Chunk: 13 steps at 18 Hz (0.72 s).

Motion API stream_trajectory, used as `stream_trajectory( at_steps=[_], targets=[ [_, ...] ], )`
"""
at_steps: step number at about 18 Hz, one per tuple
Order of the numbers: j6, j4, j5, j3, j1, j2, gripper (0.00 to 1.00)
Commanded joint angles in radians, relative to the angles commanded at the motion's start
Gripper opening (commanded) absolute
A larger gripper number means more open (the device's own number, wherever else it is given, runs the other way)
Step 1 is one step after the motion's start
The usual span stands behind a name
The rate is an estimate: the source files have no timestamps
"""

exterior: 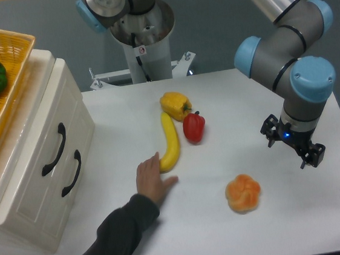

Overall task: Slide the top white drawer open
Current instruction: 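Move the gripper from its start pose toward the cabinet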

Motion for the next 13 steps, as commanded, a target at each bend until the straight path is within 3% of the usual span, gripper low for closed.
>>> stream_trajectory(
  at_steps=[7, 11, 13],
  targets=[
    [0.012, 0.000, -0.014, -0.002, 0.000, 0.005, 1.00],
    [-0.006, 0.026, -0.112, -0.061, 0.017, 0.011, 1.00],
    [-0.056, 0.031, -0.130, -0.096, 0.028, 0.043, 1.00]
  ],
)
